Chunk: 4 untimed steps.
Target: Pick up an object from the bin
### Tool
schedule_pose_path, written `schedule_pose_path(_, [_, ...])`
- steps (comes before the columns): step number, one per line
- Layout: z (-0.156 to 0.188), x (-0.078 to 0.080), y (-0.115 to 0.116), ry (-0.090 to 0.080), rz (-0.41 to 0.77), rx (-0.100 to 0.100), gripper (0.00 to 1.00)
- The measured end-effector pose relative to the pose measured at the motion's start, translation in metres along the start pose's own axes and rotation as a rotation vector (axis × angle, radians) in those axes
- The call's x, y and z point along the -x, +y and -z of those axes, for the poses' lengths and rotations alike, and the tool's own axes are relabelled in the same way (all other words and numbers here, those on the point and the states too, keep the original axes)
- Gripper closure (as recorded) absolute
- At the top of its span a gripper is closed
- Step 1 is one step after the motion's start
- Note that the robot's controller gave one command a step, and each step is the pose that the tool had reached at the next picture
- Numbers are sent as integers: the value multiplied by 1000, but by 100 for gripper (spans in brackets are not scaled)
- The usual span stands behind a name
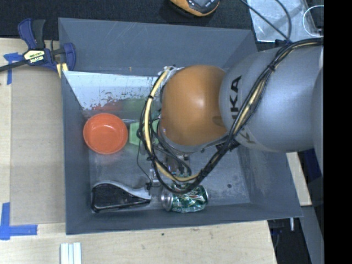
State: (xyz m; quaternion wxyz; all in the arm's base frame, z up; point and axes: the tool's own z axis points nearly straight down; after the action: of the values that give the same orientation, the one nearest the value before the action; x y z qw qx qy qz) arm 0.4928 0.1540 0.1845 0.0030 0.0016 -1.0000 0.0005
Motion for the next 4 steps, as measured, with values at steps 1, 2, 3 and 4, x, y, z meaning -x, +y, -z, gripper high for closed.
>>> schedule_pose_path(1, [5,2,-1,-8,-5,2,100])
schedule_pose_path(2, [5,2,-1,-8,-5,2,0])
schedule_pose_path(3, [5,2,-1,-8,-5,2,100])
schedule_pose_path(4, [5,2,-1,-8,-5,2,100])
